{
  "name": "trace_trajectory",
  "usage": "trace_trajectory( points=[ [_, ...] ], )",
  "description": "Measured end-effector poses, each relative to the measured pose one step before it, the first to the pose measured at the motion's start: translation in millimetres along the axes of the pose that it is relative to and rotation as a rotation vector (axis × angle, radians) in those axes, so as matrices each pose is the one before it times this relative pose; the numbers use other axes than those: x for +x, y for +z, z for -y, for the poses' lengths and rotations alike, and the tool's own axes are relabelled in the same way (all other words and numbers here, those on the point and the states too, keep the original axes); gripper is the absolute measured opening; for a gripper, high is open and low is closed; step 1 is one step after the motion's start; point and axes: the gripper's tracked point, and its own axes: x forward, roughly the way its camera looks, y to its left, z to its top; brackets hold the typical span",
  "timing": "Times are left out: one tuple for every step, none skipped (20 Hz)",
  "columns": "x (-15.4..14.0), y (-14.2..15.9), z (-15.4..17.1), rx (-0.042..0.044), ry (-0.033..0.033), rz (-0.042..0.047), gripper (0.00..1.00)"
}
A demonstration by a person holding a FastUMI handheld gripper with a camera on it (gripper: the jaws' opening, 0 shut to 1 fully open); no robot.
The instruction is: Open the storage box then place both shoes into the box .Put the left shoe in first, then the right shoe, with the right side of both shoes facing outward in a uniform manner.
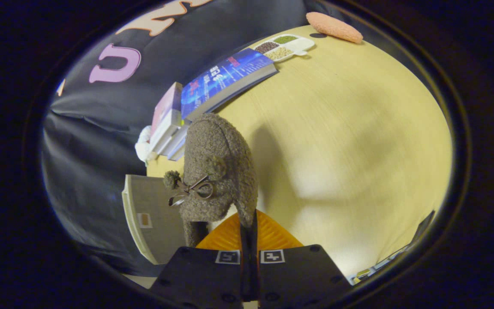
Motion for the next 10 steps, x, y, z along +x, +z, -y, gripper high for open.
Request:
trace_trajectory(
  points=[
    [-7.45,-3.35,-13.14,0.01683,0.02352,0.00986,0.03],
    [-6.65,-3.99,-14.90,0.01011,0.02414,0.01011,0.04],
    [-7.06,-5.15,-14.28,0.00757,0.02002,0.01082,0.03],
    [-4.41,-5.11,-14.86,0.00581,0.01566,0.00981,0.03],
    [-4.51,-5.25,-16.06,0.00142,0.01565,0.01243,0.03],
    [-3.31,-6.84,-16.77,-0.00227,0.01537,0.00981,0.03],
    [-3.38,-6.41,-17.21,-0.00449,0.01471,0.01126,0.03],
    [-1.56,-7.58,-18.04,-0.01196,0.01703,0.00825,0.03],
    [-0.39,-7.97,-17.51,-0.01044,0.01715,0.00514,0.03],
    [2.29,-7.74,-18.11,-0.00851,0.01572,0.00260,0.03]
  ],
)
